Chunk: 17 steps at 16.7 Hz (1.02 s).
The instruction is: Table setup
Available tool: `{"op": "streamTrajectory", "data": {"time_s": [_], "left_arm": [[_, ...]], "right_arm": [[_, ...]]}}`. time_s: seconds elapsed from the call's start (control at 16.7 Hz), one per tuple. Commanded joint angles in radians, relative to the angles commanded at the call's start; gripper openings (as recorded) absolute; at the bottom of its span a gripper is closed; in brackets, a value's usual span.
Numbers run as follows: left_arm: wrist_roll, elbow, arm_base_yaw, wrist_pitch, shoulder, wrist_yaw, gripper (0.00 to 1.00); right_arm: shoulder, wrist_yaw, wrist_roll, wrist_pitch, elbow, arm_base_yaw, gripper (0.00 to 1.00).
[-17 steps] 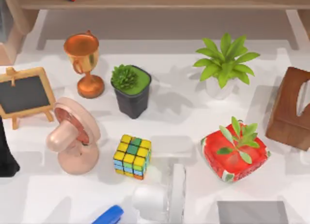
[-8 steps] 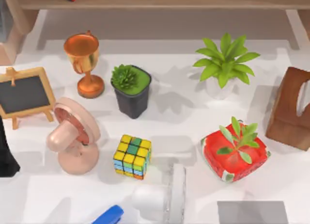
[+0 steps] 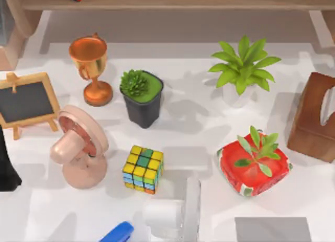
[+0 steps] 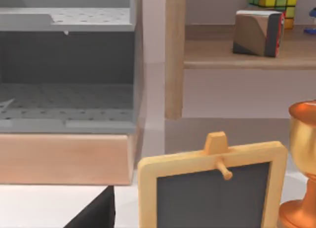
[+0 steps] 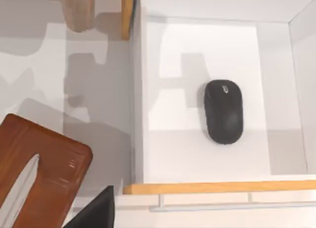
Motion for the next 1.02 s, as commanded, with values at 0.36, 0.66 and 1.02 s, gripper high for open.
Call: {"op": "streamTrajectory", "data": {"time_s": [0.36,0.66,1.02], "left_arm": [[0.000,0.000,0.000,0.000,0.000,0.000,1.00],[0.000,0.000,0.000,0.000,0.000,0.000,1.00],[0.000,0.000,0.000,0.000,0.000,0.000,1.00]], "right_arm": [[0.648,-0.002,-0.119,-0.217,0.467,-0.103,1.00],[0.956,-0.023,-0.177,-0.278,0.691,-0.137,1.00],[1.022,-0.033,-0.188,-0.278,0.745,-0.136,1.00]]}}
